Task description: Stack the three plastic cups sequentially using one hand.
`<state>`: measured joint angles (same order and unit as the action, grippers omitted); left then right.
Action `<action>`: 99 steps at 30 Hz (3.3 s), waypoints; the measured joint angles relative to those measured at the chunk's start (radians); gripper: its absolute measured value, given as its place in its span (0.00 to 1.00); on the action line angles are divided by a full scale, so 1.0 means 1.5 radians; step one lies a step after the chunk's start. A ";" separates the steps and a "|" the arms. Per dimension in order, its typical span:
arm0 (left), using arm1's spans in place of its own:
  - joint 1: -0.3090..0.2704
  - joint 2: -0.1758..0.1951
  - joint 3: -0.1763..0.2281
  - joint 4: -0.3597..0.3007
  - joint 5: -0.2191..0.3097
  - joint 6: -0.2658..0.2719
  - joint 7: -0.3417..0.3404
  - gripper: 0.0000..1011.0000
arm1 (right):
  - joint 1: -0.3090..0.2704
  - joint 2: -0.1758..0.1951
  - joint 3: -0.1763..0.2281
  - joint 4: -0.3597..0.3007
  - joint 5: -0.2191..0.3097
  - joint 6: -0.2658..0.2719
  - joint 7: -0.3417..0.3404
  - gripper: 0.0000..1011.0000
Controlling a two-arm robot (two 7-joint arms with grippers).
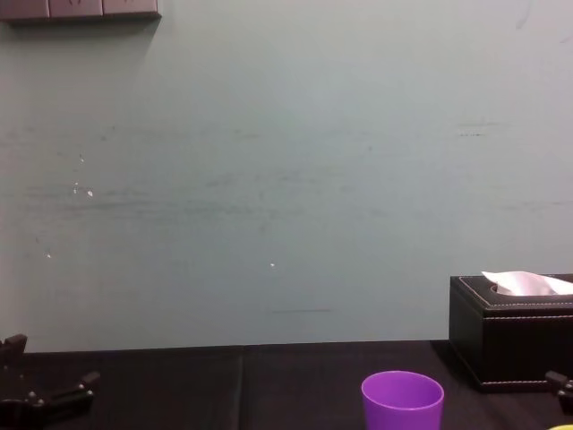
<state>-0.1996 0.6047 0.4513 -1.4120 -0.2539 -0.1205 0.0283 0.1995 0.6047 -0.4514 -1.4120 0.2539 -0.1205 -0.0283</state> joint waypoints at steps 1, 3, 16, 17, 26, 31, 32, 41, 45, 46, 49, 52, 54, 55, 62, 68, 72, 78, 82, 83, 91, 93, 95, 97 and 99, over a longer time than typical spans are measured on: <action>0.000 0.000 0.000 0.000 0.000 0.000 0.000 1.00 | 0.000 0.000 0.000 0.000 0.000 0.000 0.000 0.99; 0.000 0.000 0.000 0.000 0.000 0.000 0.000 1.00 | 0.000 0.000 0.000 0.000 0.000 0.000 0.000 0.99; 0.000 0.000 0.000 0.000 0.000 0.000 0.000 1.00 | 0.000 0.000 0.000 0.000 0.000 0.000 0.000 0.99; 0.000 0.000 0.000 0.000 0.000 0.000 0.000 1.00 | 0.000 0.000 0.000 0.000 0.000 0.000 0.000 0.99; 0.000 0.000 0.000 0.000 0.000 0.000 0.000 1.00 | 0.000 0.000 0.000 0.000 0.000 0.000 0.000 0.99; 0.000 0.000 0.000 0.000 0.000 0.000 0.000 1.00 | 0.000 0.000 0.000 0.000 0.000 0.000 0.000 0.99; 0.000 0.000 0.000 0.000 0.000 0.000 0.000 1.00 | 0.000 0.000 0.000 0.000 0.000 0.000 0.000 0.99; 0.000 0.000 0.000 0.000 0.000 0.000 0.000 1.00 | 0.000 0.000 0.000 0.000 0.000 0.000 0.000 0.99; 0.000 0.000 0.000 0.000 0.000 0.000 0.000 1.00 | -0.003 0.002 0.007 -0.010 0.000 0.016 0.001 0.99; 0.000 0.000 0.000 0.000 0.000 0.000 0.000 1.00 | -0.005 0.004 0.010 -0.015 0.001 0.020 0.002 0.99; 0.000 0.000 0.000 0.000 0.000 0.000 0.000 1.00 | -0.017 0.011 0.024 -0.033 0.010 0.033 0.008 0.99; 0.000 0.000 0.000 0.000 0.000 0.000 0.000 1.00 | -0.035 0.024 0.045 -0.058 0.030 0.043 0.019 0.99; 0.000 0.000 0.000 0.000 0.000 0.000 0.000 1.00 | -0.052 0.035 0.064 -0.080 0.049 0.051 0.029 0.99; 0.000 0.000 0.000 0.000 0.000 0.000 0.000 1.00 | -0.058 0.039 0.071 -0.087 0.055 0.053 0.033 0.99; 0.000 0.000 0.000 0.000 0.000 0.000 0.000 1.00 | -0.116 0.080 0.121 -0.152 0.100 0.069 0.068 0.99; 0.000 0.000 0.000 0.000 0.000 0.000 0.000 1.00 | -0.172 0.120 0.157 -0.204 0.117 0.077 0.097 0.99; 0.000 0.000 0.000 0.000 0.000 0.000 0.000 1.00 | -0.203 0.136 0.180 -0.225 0.136 0.074 0.123 0.99; 0.000 0.000 0.000 0.000 0.000 0.000 0.000 1.00 | -0.248 0.158 0.207 -0.253 0.157 0.061 0.167 0.99; 0.000 0.000 0.000 0.000 0.000 0.000 0.000 1.00 | -0.274 0.169 0.221 -0.269 0.163 0.053 0.192 0.99; 0.000 0.000 0.000 0.000 0.000 0.000 0.000 1.00 | -0.274 0.169 0.221 -0.269 0.163 0.053 0.192 0.99; 0.000 0.000 0.000 0.000 0.000 0.000 0.000 1.00 | -0.308 0.175 0.236 -0.297 0.162 0.040 0.227 0.99; 0.000 0.000 0.000 0.000 0.000 0.000 0.000 1.00 | -0.309 0.174 0.235 -0.300 0.161 0.040 0.231 0.99; 0.000 0.000 0.000 0.000 0.000 0.000 0.000 1.00 | -0.311 0.171 0.234 -0.304 0.160 0.043 0.238 0.99; 0.000 0.000 0.000 0.000 0.000 0.000 0.000 1.00 | -0.312 0.169 0.234 -0.306 0.159 0.046 0.240 0.99; 0.000 0.000 0.000 0.000 0.000 0.000 0.000 1.00 | -0.313 0.166 0.233 -0.309 0.157 0.053 0.242 0.99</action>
<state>-0.1995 0.6047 0.4514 -1.4120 -0.2539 -0.1205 0.0283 -0.2703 0.8535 -0.1012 -1.8759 0.4892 -0.0413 0.3346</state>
